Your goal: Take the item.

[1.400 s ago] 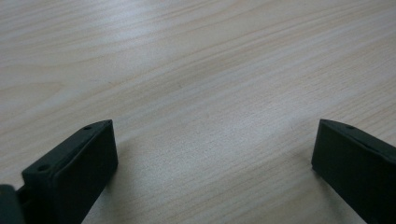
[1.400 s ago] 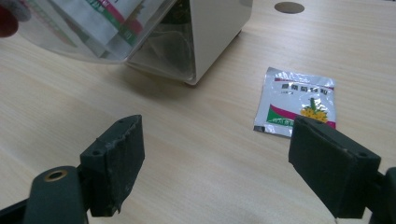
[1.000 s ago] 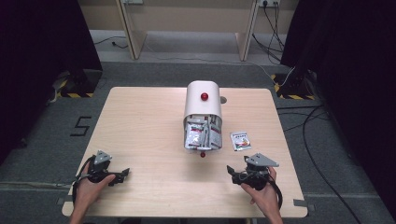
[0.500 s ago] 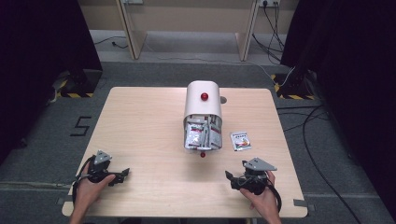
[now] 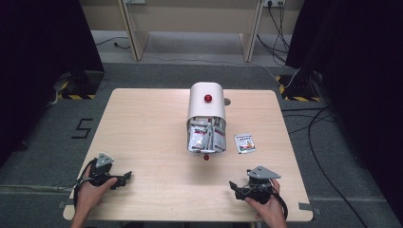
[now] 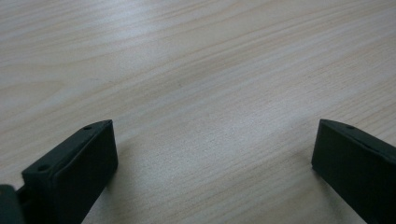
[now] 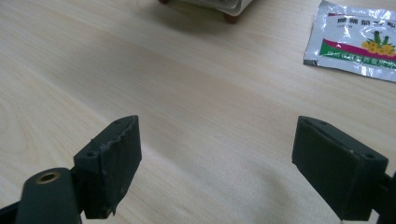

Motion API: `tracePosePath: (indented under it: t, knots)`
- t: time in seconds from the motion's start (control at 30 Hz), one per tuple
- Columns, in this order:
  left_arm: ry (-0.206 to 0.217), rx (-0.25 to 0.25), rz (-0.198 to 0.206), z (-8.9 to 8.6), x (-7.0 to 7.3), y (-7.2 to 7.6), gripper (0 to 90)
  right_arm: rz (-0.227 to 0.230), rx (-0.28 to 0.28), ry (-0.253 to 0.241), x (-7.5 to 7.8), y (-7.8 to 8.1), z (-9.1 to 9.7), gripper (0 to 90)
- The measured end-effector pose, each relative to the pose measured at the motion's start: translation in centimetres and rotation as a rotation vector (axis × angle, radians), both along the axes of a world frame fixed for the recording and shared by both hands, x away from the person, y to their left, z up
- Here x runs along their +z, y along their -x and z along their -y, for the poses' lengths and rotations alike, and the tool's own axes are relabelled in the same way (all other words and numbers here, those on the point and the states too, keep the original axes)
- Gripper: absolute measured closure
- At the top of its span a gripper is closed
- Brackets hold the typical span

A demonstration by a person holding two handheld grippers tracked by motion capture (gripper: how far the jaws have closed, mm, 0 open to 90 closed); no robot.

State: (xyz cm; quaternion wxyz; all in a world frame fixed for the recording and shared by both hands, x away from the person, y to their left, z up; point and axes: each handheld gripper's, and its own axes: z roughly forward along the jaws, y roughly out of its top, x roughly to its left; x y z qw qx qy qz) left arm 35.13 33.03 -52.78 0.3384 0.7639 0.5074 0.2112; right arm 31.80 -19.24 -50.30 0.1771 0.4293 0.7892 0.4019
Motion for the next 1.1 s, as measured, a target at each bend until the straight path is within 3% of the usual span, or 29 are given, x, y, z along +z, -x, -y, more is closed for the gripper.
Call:
tracePosePath:
  t: [0.47, 1.1]
  knots:
    - [0.0, 0.0, 0.0, 0.0, 0.0, 0.0, 0.0, -0.026, -0.016, 0.007, -1.0, 1.5, 0.1, 17.5]
    - [0.001, 0.003, 0.001, 0.0, 0.0, 0.0, 0.0, 0.014, -0.041, 0.036, -1.5, 2.9, 0.4, 18.0]
